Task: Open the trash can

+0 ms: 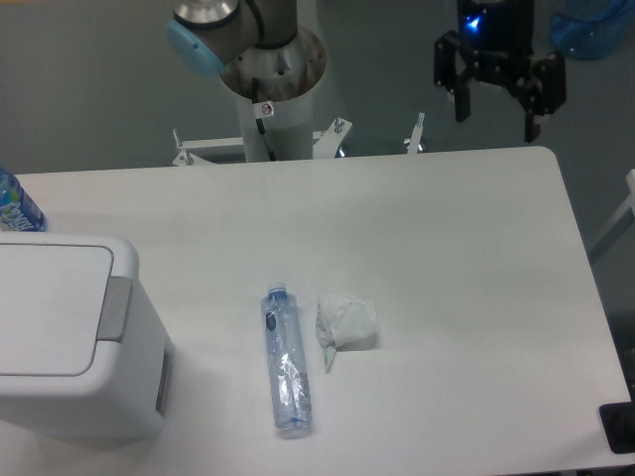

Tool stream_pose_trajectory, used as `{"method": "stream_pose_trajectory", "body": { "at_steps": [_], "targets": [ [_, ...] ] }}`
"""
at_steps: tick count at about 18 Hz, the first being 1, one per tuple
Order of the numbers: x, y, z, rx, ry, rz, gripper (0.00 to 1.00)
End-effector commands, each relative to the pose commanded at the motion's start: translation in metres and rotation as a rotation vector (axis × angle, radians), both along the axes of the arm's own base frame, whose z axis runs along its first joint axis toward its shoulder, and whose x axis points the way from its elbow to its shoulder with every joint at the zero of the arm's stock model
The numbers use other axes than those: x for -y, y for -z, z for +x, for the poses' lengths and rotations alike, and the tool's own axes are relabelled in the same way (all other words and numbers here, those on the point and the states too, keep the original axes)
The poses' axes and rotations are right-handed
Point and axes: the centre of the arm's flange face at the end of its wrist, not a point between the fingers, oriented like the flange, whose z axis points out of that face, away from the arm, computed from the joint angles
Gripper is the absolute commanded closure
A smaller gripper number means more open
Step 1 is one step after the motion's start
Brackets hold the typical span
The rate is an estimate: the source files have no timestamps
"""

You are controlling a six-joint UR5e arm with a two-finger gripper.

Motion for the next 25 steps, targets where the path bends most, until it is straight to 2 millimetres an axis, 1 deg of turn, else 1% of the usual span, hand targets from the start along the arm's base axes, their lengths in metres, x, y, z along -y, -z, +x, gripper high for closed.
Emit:
{"method": "stream_pose_trajectory", "body": {
  "at_steps": [4, 8, 9, 10, 12, 19, 22, 25],
  "targets": [
    [-0.001, -0.003, 0.0, 0.0, -0.018, 0.012, 0.0],
    [-0.007, -0.008, 0.002, 0.026, -0.113, 0.082, 0.0],
    [-0.009, -0.01, 0.003, 0.019, -0.135, 0.105, 0.0],
    [-0.016, -0.012, 0.005, 0.014, -0.149, 0.133, 0.0],
    [-0.034, -0.011, 0.012, 0.019, -0.19, 0.184, 0.0],
    [-0.122, 0.009, 0.045, 0.054, -0.305, 0.356, 0.0],
    [-0.148, 0.015, 0.059, 0.085, -0.363, 0.419, 0.0],
    [-0.171, 0.018, 0.076, 0.109, -0.38, 0.458, 0.0]
  ]
}}
